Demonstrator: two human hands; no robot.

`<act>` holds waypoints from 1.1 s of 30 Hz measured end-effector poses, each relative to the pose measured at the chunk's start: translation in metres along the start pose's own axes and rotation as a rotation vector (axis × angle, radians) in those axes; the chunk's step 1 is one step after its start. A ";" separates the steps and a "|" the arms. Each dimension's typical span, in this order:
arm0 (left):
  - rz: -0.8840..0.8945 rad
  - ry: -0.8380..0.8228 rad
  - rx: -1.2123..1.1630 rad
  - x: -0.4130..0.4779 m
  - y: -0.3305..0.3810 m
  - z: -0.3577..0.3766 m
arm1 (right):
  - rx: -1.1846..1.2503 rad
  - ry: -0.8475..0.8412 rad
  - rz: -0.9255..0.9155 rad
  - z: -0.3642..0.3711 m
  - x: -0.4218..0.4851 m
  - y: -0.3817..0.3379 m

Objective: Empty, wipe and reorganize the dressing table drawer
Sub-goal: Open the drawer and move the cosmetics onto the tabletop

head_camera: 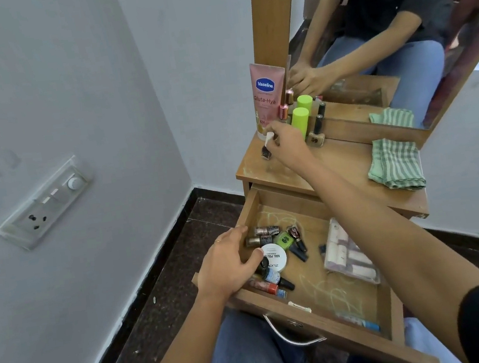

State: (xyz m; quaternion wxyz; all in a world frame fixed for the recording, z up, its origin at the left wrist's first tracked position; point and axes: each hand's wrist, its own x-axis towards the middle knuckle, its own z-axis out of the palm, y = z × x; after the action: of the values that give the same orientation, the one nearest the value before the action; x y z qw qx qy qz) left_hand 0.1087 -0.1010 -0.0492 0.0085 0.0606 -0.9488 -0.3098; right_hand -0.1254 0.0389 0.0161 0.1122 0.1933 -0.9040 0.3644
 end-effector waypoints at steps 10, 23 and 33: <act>0.008 0.000 -0.015 0.001 -0.001 0.000 | 0.228 0.059 0.229 0.031 -0.017 0.019; 0.016 0.000 -0.017 0.002 -0.005 0.002 | 0.310 0.233 0.261 0.049 -0.002 0.012; 0.012 -0.002 -0.013 0.004 -0.004 0.003 | 0.398 0.301 0.375 0.053 0.009 0.014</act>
State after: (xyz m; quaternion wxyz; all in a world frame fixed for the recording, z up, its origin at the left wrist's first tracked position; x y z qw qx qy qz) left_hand 0.1055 -0.1032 -0.0544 0.0099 0.0547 -0.9472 -0.3159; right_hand -0.1432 0.0084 -0.0274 0.1355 -0.0151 -0.8082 0.5729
